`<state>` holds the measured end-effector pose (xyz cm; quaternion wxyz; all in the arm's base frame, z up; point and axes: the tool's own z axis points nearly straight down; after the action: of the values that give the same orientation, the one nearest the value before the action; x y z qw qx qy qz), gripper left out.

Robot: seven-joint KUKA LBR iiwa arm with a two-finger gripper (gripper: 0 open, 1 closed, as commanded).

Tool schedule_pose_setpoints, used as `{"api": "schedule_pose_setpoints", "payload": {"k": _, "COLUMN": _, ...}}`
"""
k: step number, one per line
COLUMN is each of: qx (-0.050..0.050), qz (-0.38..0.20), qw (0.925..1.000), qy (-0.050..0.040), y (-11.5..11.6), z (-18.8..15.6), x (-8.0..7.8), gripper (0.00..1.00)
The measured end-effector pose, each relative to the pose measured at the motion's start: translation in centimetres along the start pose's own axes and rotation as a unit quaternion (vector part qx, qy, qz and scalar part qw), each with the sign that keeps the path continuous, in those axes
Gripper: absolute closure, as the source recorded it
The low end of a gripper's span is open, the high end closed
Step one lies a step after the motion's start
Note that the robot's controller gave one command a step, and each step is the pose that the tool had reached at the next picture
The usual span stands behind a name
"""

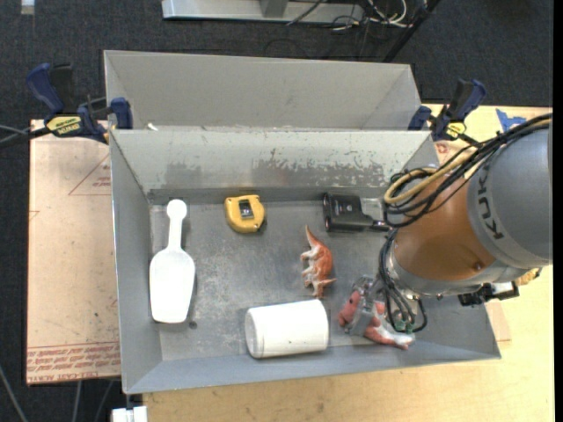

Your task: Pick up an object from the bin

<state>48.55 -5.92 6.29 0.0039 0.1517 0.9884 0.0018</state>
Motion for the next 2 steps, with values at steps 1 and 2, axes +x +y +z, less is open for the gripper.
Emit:
{"api": "schedule_pose_setpoints", "payload": {"k": 1, "qx": 0.0, "qz": -0.001, "qw": 1.0, "qy": 0.0, "y": 0.02, "z": -0.62, "x": 0.03, "gripper": 1.0}}
{"api": "schedule_pose_setpoints", "payload": {"k": 2, "qx": 0.0, "qz": -0.001, "qw": 1.0, "qy": 0.0039, "y": 0.0, "z": -1.6, "x": 0.23, "gripper": 1.0}}
